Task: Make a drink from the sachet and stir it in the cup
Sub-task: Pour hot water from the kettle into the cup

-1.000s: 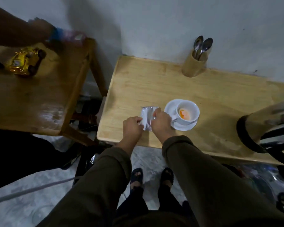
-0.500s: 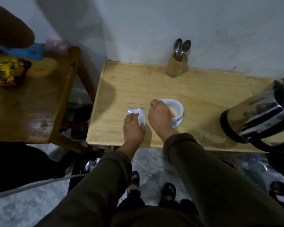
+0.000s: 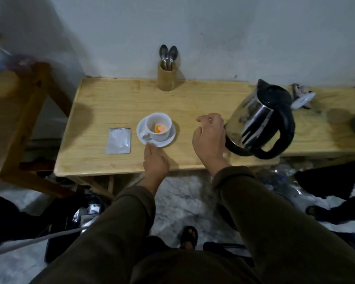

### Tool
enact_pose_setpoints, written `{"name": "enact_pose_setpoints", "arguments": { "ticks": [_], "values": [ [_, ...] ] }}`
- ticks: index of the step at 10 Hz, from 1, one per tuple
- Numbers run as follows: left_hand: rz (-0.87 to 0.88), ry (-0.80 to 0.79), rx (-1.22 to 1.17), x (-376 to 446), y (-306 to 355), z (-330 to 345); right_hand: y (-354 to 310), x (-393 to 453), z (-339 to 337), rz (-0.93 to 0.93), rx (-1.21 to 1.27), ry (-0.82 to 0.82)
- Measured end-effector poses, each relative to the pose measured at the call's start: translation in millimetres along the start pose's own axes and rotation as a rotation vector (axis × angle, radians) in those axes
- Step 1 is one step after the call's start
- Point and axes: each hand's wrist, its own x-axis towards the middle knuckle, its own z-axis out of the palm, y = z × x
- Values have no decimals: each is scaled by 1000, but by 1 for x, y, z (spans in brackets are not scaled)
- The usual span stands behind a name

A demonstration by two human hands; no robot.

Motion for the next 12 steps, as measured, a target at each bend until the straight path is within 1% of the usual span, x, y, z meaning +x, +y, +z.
{"name": "enact_pose_setpoints", "arguments": {
  "ticks": [1, 3, 4, 5, 6, 7, 8, 9, 10, 11, 12],
  "values": [
    [-124, -47, 104, 7, 10, 9, 35, 2, -28, 48, -79, 46],
    [-189, -2, 148, 13, 21, 18, 91, 7, -68, 192, -290, 255],
    [-236, 8, 115, 22, 20, 24, 109, 10, -74, 274, -252, 285],
    [-296, 5, 49, 29, 21, 28, 124, 13, -75, 342, -122, 295],
    [-361, 60, 21, 37, 21, 33, 131, 14, -73, 448, 128, 255],
    [-388, 52, -49, 20, 42, 18, 136, 18, -80, 724, 453, 247],
    [-382, 131, -62, 11, 49, 10, 138, 30, -86, 842, 525, 241],
    [-331, 211, -143, 15, 42, 9, 133, 40, -90, 801, 518, 241],
    [-435, 297, -291, 15, 46, 0, 127, 49, -96, 711, 459, 202],
    [-563, 344, -458, 18, 52, -9, 114, 56, -104, 586, 369, 145],
    [-658, 311, -574, 29, 41, -16, 102, 63, -107, 438, 256, 91]
  ]
}}
